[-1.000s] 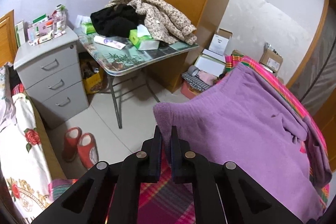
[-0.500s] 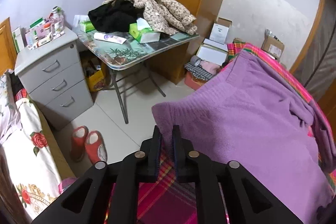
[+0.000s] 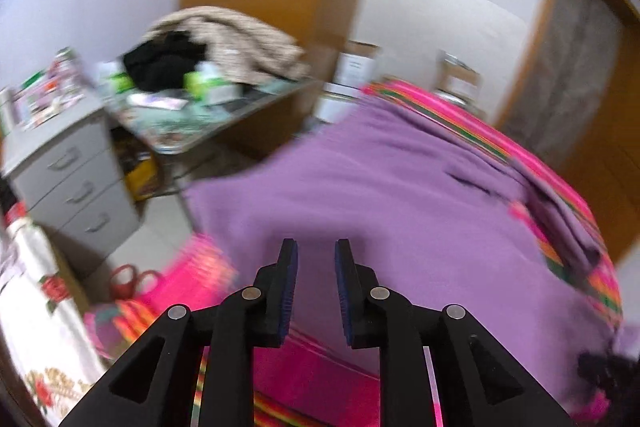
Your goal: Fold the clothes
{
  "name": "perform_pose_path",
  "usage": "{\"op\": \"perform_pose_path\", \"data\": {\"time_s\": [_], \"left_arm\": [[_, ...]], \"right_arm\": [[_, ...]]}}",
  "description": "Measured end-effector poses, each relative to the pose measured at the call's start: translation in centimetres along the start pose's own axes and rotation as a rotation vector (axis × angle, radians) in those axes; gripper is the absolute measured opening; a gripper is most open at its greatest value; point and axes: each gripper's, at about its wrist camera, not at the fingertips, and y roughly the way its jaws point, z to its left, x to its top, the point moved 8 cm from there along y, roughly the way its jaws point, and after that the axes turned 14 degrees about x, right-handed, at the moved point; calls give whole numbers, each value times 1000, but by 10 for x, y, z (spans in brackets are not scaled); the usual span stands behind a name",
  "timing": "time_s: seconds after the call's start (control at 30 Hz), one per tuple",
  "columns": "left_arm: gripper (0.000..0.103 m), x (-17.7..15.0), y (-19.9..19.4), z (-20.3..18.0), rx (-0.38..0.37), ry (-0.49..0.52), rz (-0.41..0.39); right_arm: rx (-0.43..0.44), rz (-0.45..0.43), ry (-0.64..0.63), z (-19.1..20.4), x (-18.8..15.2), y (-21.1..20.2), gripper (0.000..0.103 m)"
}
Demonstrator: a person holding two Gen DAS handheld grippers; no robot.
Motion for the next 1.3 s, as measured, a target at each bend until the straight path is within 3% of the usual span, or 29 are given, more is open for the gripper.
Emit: {"op": "perform_pose_path", "data": {"time_s": [0.27, 0.47, 0.67, 0.9, 1.07, 1.3], "left_arm": [[20, -43, -23, -89, -188, 177, 45], [20, -76, -42, -150, -318, 304, 78], [20, -92, -46, -177, -360, 382, 97], [22, -101, -44, -190, -363, 420, 113], [22, -104, -43, -192, -356, 436, 107], [26, -105, -43, -195, -356, 443, 98]], "right_arm": [[-83, 45, 9, -5, -30, -37, 29], [-234, -214, 133, -47, -22, -113, 29], [-395, -292, 290, -99, -34, -150, 32], [-530, -328, 328, -134, -26, -175, 37], [-582, -286, 346, -156, -18, -167, 37], [-591, -267, 351, -161, -24, -160, 37]]}}
